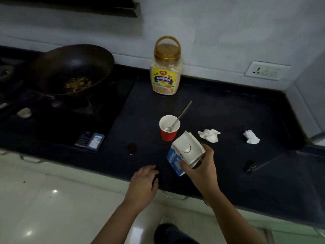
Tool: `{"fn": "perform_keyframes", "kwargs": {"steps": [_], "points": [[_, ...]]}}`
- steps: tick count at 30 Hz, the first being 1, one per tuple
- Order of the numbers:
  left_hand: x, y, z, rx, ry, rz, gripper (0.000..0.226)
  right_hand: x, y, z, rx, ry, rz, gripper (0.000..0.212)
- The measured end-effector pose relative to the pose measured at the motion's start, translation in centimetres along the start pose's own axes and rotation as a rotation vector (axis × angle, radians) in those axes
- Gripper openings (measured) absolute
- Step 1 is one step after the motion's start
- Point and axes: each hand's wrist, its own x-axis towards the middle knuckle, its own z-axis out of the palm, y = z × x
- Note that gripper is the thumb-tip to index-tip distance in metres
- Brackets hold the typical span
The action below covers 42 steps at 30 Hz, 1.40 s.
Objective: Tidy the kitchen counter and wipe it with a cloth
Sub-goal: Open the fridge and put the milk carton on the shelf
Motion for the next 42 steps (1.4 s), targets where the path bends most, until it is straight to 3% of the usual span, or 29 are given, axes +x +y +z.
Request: {"fn": "perform_keyframes", "kwargs": {"steps": [6, 12, 17, 22, 27, 33, 37, 39, 42], "points": [[-9.4, -4.0, -3.3, -0.266, 0.233, -0.316, 0.063, -4.2, -4.5, 4.4, 0.016, -0.292, -0.115, 0.071], [-25.9, -9.5, -3.7, -0.475, 0.496, -0.874, 0.024, -13.1, -8.0, 13.0, -0.077, -0.720, -0.263, 0.065], [-40.8, -10.9, -0.3, -0.695, 0.683, -1.334, 0.019, -22.0, -9.5, 20.1, -0.174, -1.028, -0.416, 0.061], [-51.9, -8.8, 3.5, -0.820, 0.890, -1.648, 0.016, -31.3, -10.0, 26.2, -0.245, -1.329, -0.512, 0.057], [-58.0, -6.3, 7.6, -1.027, 1.031, -1.896, 0.022, -39.1, -10.3, 31.3, -0.330, -1.585, -0.595, 0.053], [-61.4, -5.9, 11.2, -1.554, 1.286, -2.173, 0.015, -47.9, -10.5, 40.1, -0.407, -1.834, -0.663, 0.052], [-63.9, -9.7, 10.5, -1.817, 1.447, -2.284, 0.018, -53.1, -11.9, 47.5, -0.440, -1.927, -0.697, 0.051], [-65.4, -12.6, 8.5, -1.865, 1.538, -2.295, 0.017, -55.5, -13.6, 51.5, -0.449, -1.969, -0.702, 0.053], [-68.0, -18.3, 3.3, -1.829, 1.531, -2.263, 0.019, -58.6, -17.2, 57.2, -0.452, -1.999, -0.722, 0.056]]}}
